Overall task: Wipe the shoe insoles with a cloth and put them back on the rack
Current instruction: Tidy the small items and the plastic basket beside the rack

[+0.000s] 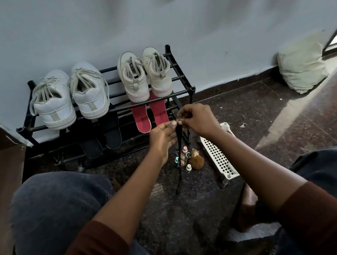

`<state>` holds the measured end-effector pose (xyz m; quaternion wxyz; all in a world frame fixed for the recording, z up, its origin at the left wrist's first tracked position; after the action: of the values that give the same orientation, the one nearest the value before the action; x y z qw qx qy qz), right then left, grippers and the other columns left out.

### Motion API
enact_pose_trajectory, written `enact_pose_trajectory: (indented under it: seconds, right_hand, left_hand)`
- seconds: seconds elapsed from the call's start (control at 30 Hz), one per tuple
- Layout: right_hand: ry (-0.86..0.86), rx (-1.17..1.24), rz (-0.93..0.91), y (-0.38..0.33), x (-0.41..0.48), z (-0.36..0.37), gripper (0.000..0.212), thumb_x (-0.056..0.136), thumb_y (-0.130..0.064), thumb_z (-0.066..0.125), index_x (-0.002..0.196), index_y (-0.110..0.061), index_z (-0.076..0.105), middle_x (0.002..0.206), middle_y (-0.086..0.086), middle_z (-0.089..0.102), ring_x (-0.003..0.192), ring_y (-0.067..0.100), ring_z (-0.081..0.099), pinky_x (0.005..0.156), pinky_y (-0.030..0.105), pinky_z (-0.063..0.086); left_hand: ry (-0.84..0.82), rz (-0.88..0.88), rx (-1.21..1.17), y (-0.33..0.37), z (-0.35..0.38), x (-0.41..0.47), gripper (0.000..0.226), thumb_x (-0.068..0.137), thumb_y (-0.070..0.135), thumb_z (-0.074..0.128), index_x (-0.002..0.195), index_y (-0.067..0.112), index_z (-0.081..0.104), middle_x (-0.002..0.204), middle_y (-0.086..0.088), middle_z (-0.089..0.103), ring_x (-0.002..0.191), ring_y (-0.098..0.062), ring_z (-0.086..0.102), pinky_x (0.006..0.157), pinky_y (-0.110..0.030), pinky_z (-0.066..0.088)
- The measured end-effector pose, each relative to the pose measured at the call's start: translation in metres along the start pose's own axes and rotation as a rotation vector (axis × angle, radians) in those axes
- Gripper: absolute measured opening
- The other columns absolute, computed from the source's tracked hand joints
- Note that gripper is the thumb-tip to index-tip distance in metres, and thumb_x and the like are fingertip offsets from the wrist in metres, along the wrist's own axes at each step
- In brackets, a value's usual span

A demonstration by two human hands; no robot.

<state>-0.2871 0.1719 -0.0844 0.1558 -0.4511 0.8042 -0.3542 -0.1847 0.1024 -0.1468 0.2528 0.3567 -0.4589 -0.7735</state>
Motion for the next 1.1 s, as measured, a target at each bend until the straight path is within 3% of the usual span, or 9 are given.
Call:
enact_pose_trajectory:
  seconds: [0.13, 0.33, 0.47, 0.6, 0.73, 0.8, 0.9, 1.03, 1.1]
  right_hand:
    - [0.081, 0.071, 0.003, 0.003, -0.001, 0.002, 0.023, 0.076, -0.001, 0.070, 0.090, -0.016, 0.060, 0.076, -0.004, 0.061, 0.069, 0.005, 0.055, 0.058, 0.002, 0.041]
    - [0.089, 0.153, -0.050, 0.009, -0.003, 0.004, 0.028, 0.077, 0.007, 0.065, 0.091, -0.016, 0.054, 0.075, -0.003, 0.060, 0.063, -0.001, 0.053, 0.055, 0.003, 0.041]
    - [0.091, 0.151, -0.047, 0.018, -0.001, 0.003, 0.032, 0.073, 0.006, 0.068, 0.087, -0.016, 0.050, 0.078, 0.000, 0.053, 0.063, 0.005, 0.044, 0.057, 0.007, 0.037]
    - [0.113, 0.139, -0.041, 0.028, 0.001, 0.007, 0.030, 0.071, 0.005, 0.069, 0.083, -0.014, 0.049, 0.079, 0.001, 0.052, 0.069, 0.012, 0.044, 0.062, 0.019, 0.038]
    - [0.099, 0.240, 0.041, 0.033, -0.001, 0.008, 0.026, 0.073, -0.003, 0.073, 0.082, -0.013, 0.051, 0.073, -0.003, 0.050, 0.066, 0.009, 0.044, 0.062, 0.019, 0.041]
    - [0.104, 0.351, 0.123, 0.035, -0.003, 0.012, 0.018, 0.079, -0.013, 0.072, 0.083, -0.011, 0.054, 0.075, -0.004, 0.054, 0.067, 0.006, 0.048, 0.062, 0.015, 0.042]
    - [0.049, 0.564, 0.207, 0.038, -0.005, 0.022, 0.008, 0.091, -0.017, 0.058, 0.088, -0.010, 0.062, 0.086, 0.003, 0.065, 0.078, 0.011, 0.057, 0.074, 0.027, 0.045]
    - [-0.113, 0.857, 0.240, 0.037, -0.008, 0.039, 0.021, 0.096, -0.010, 0.045, 0.102, -0.006, 0.065, 0.103, 0.012, 0.066, 0.102, 0.022, 0.061, 0.094, 0.033, 0.047]
    - [-0.113, 0.892, 0.256, 0.036, -0.008, 0.043, 0.022, 0.097, -0.009, 0.045, 0.098, -0.005, 0.066, 0.096, 0.013, 0.066, 0.095, 0.021, 0.063, 0.092, 0.032, 0.048]
  left_hand:
    - [-0.003, -0.008, 0.007, 0.001, -0.001, 0.001, 0.008, 0.090, 0.012, 0.060, 0.092, 0.010, 0.068, 0.084, -0.007, 0.068, 0.076, -0.017, 0.063, 0.080, -0.033, 0.050]
    - [-0.072, -0.075, -0.038, 0.006, 0.000, -0.003, 0.008, 0.090, 0.009, 0.058, 0.088, 0.012, 0.065, 0.070, 0.002, 0.072, 0.066, -0.010, 0.068, 0.068, -0.025, 0.052]
    - [-0.153, -0.131, -0.063, 0.004, 0.000, -0.003, 0.012, 0.092, 0.007, 0.055, 0.094, 0.008, 0.067, 0.070, 0.005, 0.070, 0.064, -0.005, 0.064, 0.076, -0.024, 0.051]
    - [-0.201, -0.152, -0.051, 0.003, 0.001, -0.002, 0.015, 0.093, 0.003, 0.052, 0.096, 0.005, 0.066, 0.067, 0.005, 0.069, 0.063, -0.003, 0.062, 0.069, -0.017, 0.053]
    - [-0.152, -0.123, 0.022, 0.003, 0.003, 0.001, 0.014, 0.093, 0.002, 0.052, 0.089, 0.009, 0.063, 0.064, 0.008, 0.069, 0.063, -0.002, 0.063, 0.065, -0.017, 0.052]
    - [-0.097, -0.082, 0.030, 0.003, 0.005, 0.003, 0.011, 0.094, 0.005, 0.052, 0.094, 0.009, 0.062, 0.075, 0.008, 0.069, 0.074, 0.000, 0.063, 0.074, -0.015, 0.045]
    - [-0.037, -0.030, 0.066, 0.004, 0.008, 0.003, 0.026, 0.092, 0.006, 0.056, 0.117, -0.001, 0.058, 0.096, 0.003, 0.062, 0.095, -0.004, 0.054, 0.072, -0.006, 0.040]
    - [0.012, -0.019, 0.061, 0.003, 0.007, 0.004, 0.032, 0.090, 0.006, 0.059, 0.120, -0.002, 0.058, 0.092, 0.005, 0.062, 0.084, 0.003, 0.054, 0.060, 0.002, 0.041]
    - [0.011, -0.027, 0.055, 0.002, 0.007, 0.006, 0.027, 0.090, 0.008, 0.059, 0.115, 0.000, 0.061, 0.083, 0.006, 0.064, 0.075, 0.003, 0.057, 0.066, -0.003, 0.044]
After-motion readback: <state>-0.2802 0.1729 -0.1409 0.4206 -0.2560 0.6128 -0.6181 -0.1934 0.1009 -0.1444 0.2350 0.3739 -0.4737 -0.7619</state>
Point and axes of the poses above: each hand's wrist, its own x-axis towards the middle knuckle, its own z-axis out of the palm, y = z × x, the point moved 1 cm from there along x, towards the middle knuckle
